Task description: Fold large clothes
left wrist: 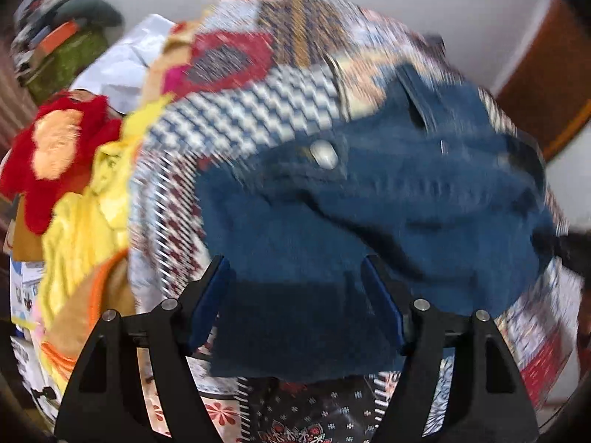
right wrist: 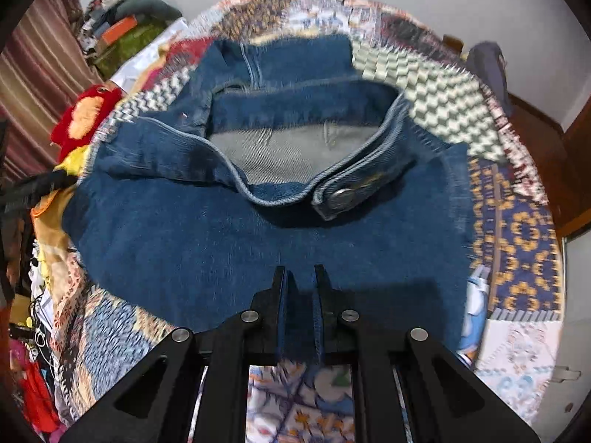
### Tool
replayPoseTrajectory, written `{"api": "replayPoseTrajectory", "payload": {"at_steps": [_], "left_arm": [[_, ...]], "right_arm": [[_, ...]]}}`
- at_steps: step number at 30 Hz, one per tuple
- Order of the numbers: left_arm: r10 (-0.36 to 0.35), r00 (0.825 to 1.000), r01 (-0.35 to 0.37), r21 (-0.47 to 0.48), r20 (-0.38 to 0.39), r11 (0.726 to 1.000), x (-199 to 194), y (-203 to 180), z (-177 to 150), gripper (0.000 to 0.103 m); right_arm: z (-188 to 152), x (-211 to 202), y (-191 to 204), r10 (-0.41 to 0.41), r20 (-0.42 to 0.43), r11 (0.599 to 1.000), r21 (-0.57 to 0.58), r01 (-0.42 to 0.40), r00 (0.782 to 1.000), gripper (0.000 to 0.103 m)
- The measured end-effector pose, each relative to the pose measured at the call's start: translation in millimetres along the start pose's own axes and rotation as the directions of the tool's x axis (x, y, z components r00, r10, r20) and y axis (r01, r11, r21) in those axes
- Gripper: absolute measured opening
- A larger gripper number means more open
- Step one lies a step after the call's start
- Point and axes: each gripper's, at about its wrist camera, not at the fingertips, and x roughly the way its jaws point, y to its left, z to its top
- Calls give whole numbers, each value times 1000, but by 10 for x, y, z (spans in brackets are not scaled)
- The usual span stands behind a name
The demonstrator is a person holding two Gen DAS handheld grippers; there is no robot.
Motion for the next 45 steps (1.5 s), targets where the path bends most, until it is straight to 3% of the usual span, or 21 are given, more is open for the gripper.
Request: {"api": "replayPoseTrajectory", "payload": {"at_steps": [3,7,12,15,17,19,23,24,27,30,34,39,42,44,45], "left_arm": [[-7,999,9,47,-32,999,200,-173,-18,73],[-24,1000,25,42,-14,999,366,-350,159,73],[0,1000,2,67,-22,998,587,-430,362,74],[21,1000,-21,79,8,997,592,-399,401,82],[45,998,-49,96,41,994,559,-359,397,83],[120,990,-126,85,79,988,527,-262,389,84],[252,965,-253,-3,70,967,574,91,410,85],[248,967,-247,-24,63,969,577,166,415,85],[133,991,-127,-155,29,980,500,429,372,84],[95,995,-86,-183,43,979,330,440,328,84],[43,997,-35,-116,68,993,105,164,250,84],[16,998,-18,27,62,999,96,-233,160,85],[78,997,-80,110,24,991,259,-381,-10,85],[131,991,-129,152,-6,980,421,-373,-137,86],[124,992,-124,156,8,980,430,-351,-176,87]], "right_arm": [[173,154,-37,4,8,1000,22,-4,1000,9],[549,250,-194,17,29,995,103,-20,999,9],[1035,293,-422,-130,106,979,172,111,986,9],[1178,319,-577,-267,126,947,219,236,955,9],[1203,302,-675,-254,134,947,234,219,958,9],[1164,249,-725,-224,138,951,249,185,965,9],[971,45,-529,-248,184,964,146,223,951,9],[928,8,-466,-238,191,969,118,218,952,9],[737,-124,-214,-165,200,986,24,164,966,9],[555,-173,64,-99,185,991,-66,113,978,9],[354,-77,340,-44,122,989,-136,61,992,9],[145,300,440,-103,38,976,-189,108,994,9],[74,294,421,-102,65,972,-206,113,993,9],[48,285,419,-155,63,961,-223,165,986,9],[29,285,404,-187,72,953,-228,199,980,9]]}}
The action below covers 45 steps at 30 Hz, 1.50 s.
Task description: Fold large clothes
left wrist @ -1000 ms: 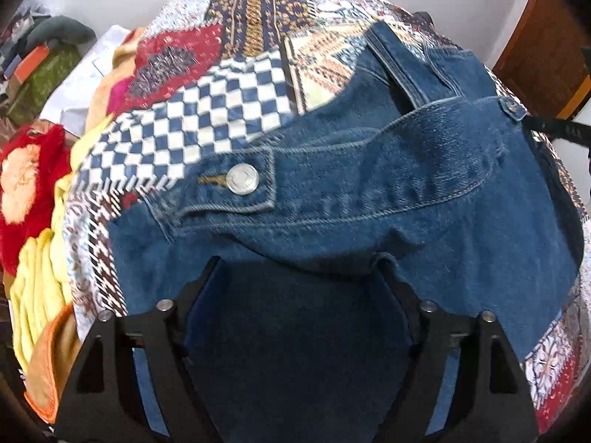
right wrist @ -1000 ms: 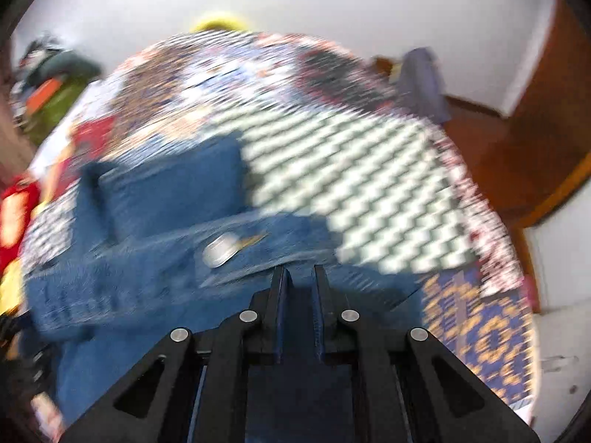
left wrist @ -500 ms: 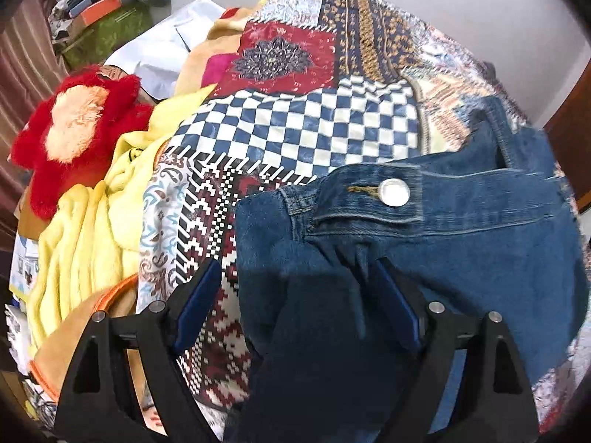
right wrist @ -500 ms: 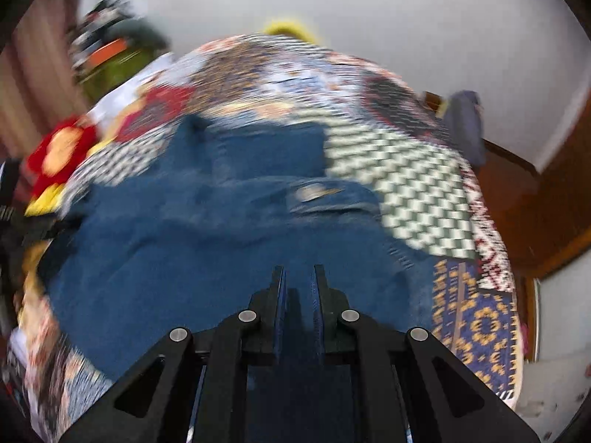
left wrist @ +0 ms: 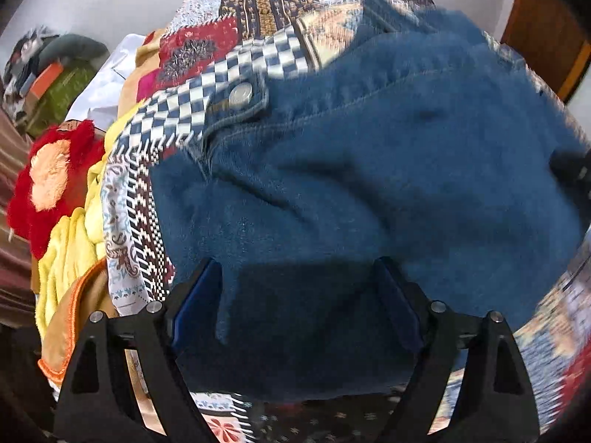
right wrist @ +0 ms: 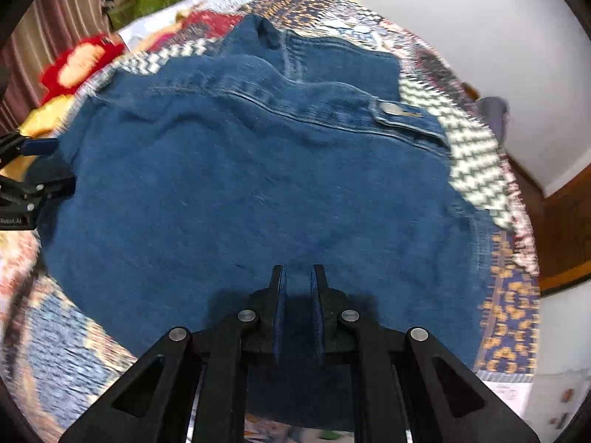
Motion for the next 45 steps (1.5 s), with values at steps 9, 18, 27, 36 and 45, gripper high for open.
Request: {"api": "replayPoseTrajectory", "payload": {"at_steps": [9,18,27,36,45], "left_arm": [[25,999,-22,-109,20,994,-58,310,-302,95],[-19,1000,22,-173,21,985,-143,612,-554,95],[127,992,-124,-186,5,975,-231,852,-767,95],[88,996,-78,-301,17,951,-360,1174,-967,94],[70,989,-17,-371,130,929,-685,919,-911,94]], "right_arm": [[-192,-9,-156,-108,0,994,21,108,994,9],[-344,-15,-348,-232,-21,973,1,232,972,23],[-571,-112,-704,-321,-19,945,53,322,947,80],[-747,-268,-1264,-138,-43,936,322,144,989,88],[-502,-800,-964,-79,120,953,302,39,990,89]]}}
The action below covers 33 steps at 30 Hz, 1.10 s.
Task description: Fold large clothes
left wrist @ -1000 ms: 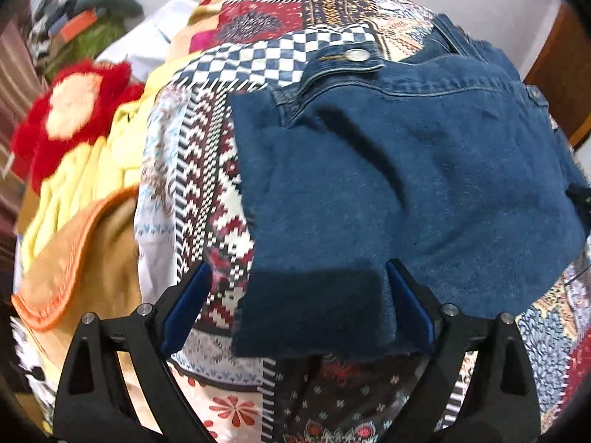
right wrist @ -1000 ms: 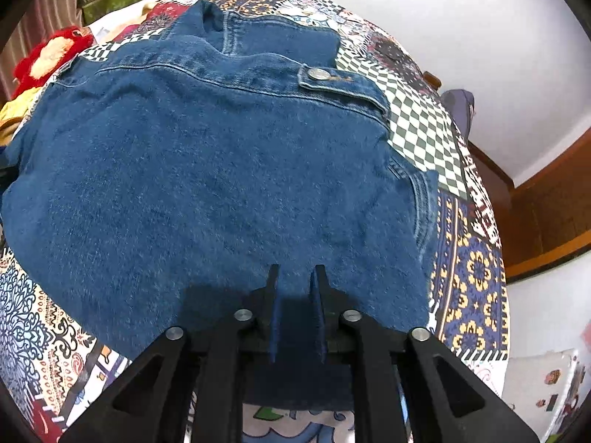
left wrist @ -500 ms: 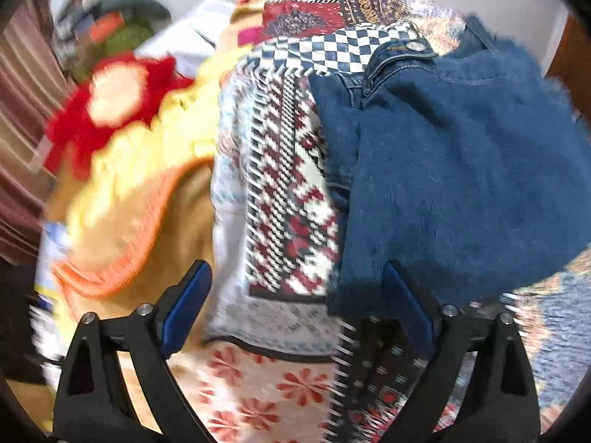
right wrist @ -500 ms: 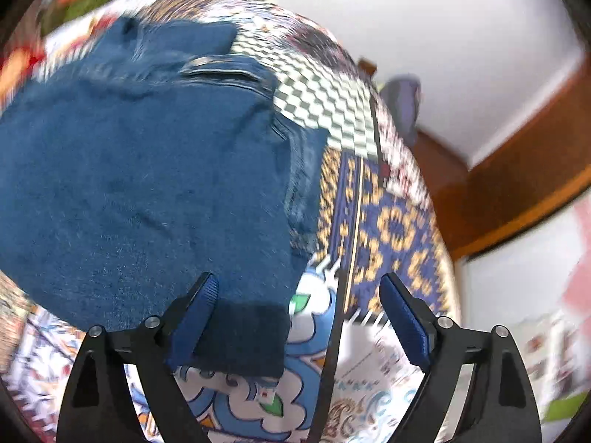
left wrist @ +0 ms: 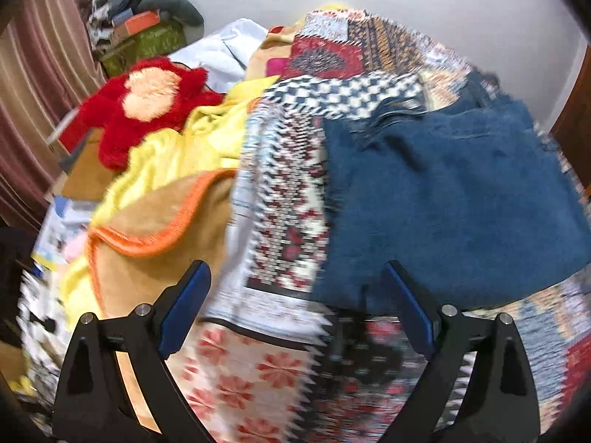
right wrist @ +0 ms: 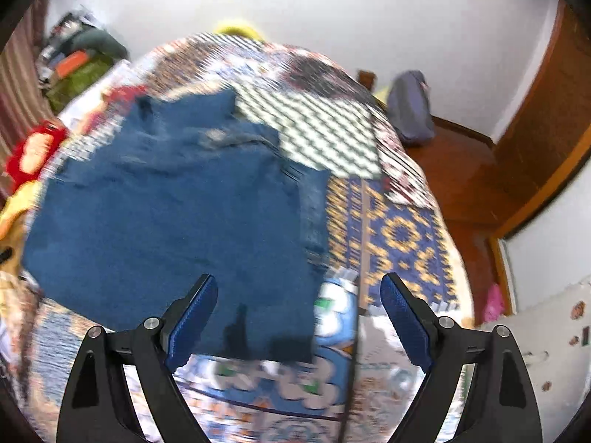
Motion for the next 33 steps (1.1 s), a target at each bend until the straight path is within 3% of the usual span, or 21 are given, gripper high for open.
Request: {"api": "replayPoseTrajectory", "payload": {"at_steps": [4,7,10,13,15,18,22,24,28,29,31,33], "left_arm": [[-139,990,135,-109,-36,985,27,-136,-60,94],[-281,956,258,-218,-81,941,180,-198,-71,94],[-379,918,328,-316,-115,890,348,-222,-85,94],[-450,882,372,-376,-143,849,508,-272,-119,94],[-471,869,387,-387,-152,837,598,-312,-131,94],[-513,843,407,-433,-163,805,798,-397,-147,94],[-560,819,437,-494,-127,751,1002,-463,-57,94],[-553,826,436,-506,-103,745,1094,-468,26,94],[-555,831,421,-606,-41,675,1221,-425,112,94],[-551,833,408,-621,-46,669,1226,-432,126,94],[-531,846,390,-628,-46,674,1184,-464,152,88],[-488,872,360,-620,-43,697,1088,-466,163,70]], "right_arm": [[122,-4,277,106,15,994,-10,-106,994,89],[158,125,598,162,-19,986,-38,-163,987,89],[113,313,837,183,-83,981,-51,-188,980,89],[3,520,1000,211,-154,973,-62,-223,965,89],[-86,663,1066,207,-196,971,-76,-225,959,89],[-160,692,1101,186,-166,974,-101,-204,968,92],[-143,716,1032,217,-175,969,-85,-234,961,95],[-147,732,1007,226,-174,967,-80,-242,959,97],[-172,732,1005,220,-160,967,-93,-237,962,98],[-176,720,1018,219,-159,968,-93,-235,963,98],[-162,721,1022,219,-164,968,-90,-235,962,98],[-144,718,1017,221,-174,968,-85,-238,960,98]]}}
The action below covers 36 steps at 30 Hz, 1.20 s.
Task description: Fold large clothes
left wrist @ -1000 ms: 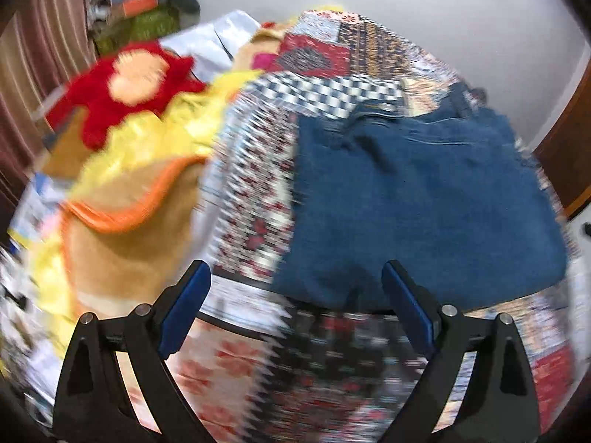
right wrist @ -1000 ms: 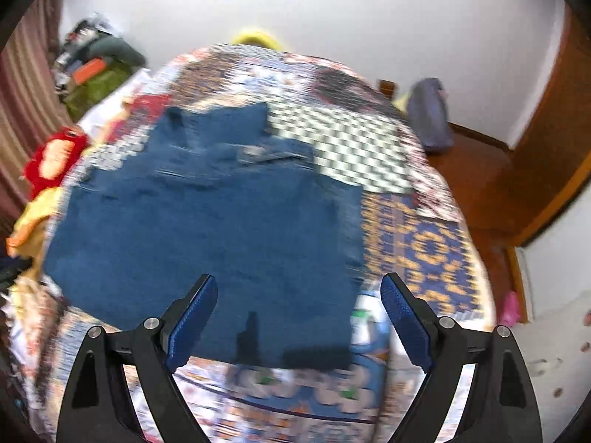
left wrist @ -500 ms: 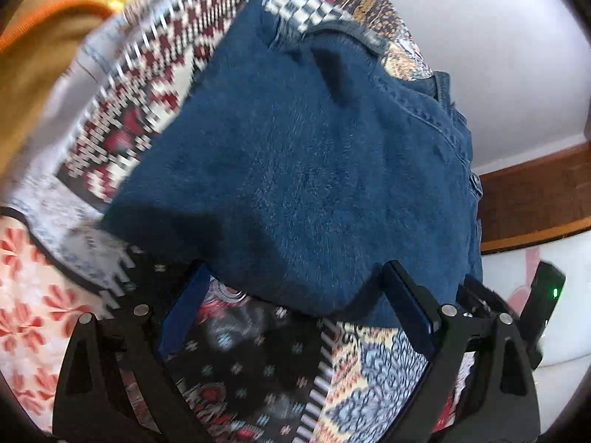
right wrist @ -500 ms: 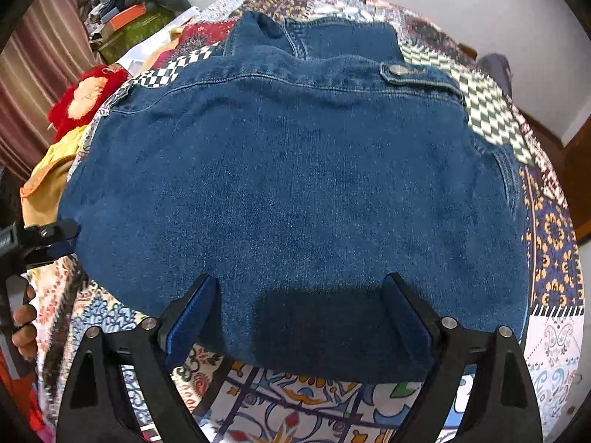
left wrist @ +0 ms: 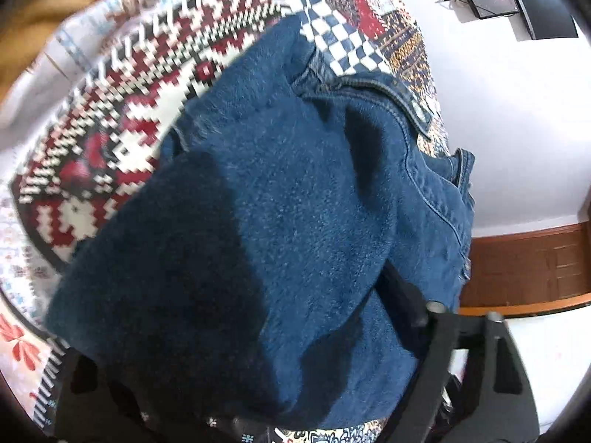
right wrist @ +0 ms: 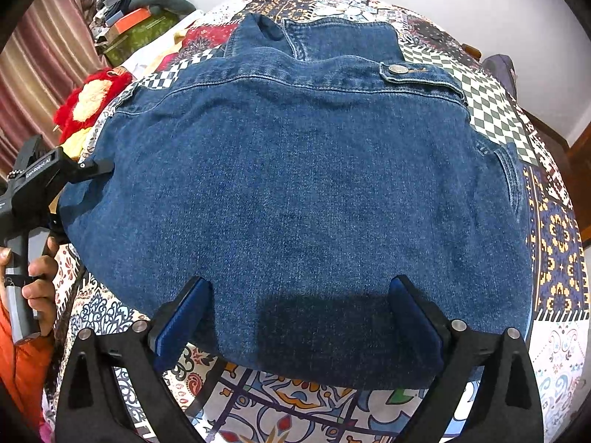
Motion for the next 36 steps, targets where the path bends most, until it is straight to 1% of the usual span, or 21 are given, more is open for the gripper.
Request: {"api": "replayPoseTrajectory", "payload": {"at_steps": [1,3,5,6,7,8,9,11,13,16,18,19,20,23,26,27,28,30,32,34,36], "left_arm": [[12,1000,-12,7,19,1000,-58,-25,-1,66],[47,996,-50,42,72,998,-172,-112,-27,45],[76,988,-90,103,132,991,-285,-252,-54,37],[104,979,-130,145,178,981,-351,-370,-76,35],[123,970,-162,181,211,970,-393,-462,-69,34],[126,964,-174,200,232,964,-454,-480,-58,33],[117,956,-178,216,267,960,-547,-552,-54,32],[93,949,-163,216,301,963,-732,-569,34,31],[77,936,-165,233,344,959,-916,-600,27,31],[77,895,-225,295,439,929,-1203,-757,-29,31],[75,875,-254,323,478,912,-1355,-814,-90,31],[73,868,-266,334,491,904,-1399,-857,-101,31],[71,864,-273,345,498,898,-1504,-776,-165,31],[70,850,-310,389,522,867,-1535,-864,-212,31],[75,833,-366,444,547,818,-1485,-985,-332,31],[81,823,-396,466,562,791,-1439,-1047,-389,31],[81,817,-412,480,571,775,-1403,-1110,-430,31],[62,813,-417,503,579,757,-1370,-1195,-483,31],[37,817,-399,519,575,756,-1389,-1276,-512,31],[-7,826,-364,543,563,757,-1411,-1425,-534,31],[-35,831,-347,567,555,747,-1402,-1563,-559,31]], "right_arm": [[10,-4,-5,4,-6,1000,4,-4,1000,98],[29,-12,-14,11,-16,1000,11,-11,1000,98],[47,-32,-27,23,-20,1000,17,-22,1000,98],[62,-50,-35,33,-23,999,24,-32,999,98],[80,-74,-39,42,-22,999,34,-41,999,98],[89,-92,-34,44,-19,998,41,-43,999,98],[115,-135,-25,41,-9,998,50,-41,999,98],[171,-222,12,42,15,998,56,-42,999,98],[262,-331,113,48,52,998,43,-51,997,98],[391,-387,338,60,84,998,5,-61,995,98],[469,-326,530,76,80,997,-27,-75,994,98],[493,-259,634,81,66,996,-41,-78,995,98],[511,-197,714,84,53,995,-49,-82,995,98],[541,102,1015,94,-9,992,-85,-94,996,98],[538,370,1199,73,-49,990,-119,-79,996,99],[531,405,1235,63,-49,989,-129,-69,997,100],[523,413,1259,48,-47,989,-141,-54,998,100],[518,391,1272,45,-54,984,-168,-53,998,100],[516,310,1210,79,-74,979,-183,-92,994,100],[495,185,1060,98,-63,983,-148,-106,993,100],[450,-16,818,112,-28,989,-98,-115,993,100]]}}
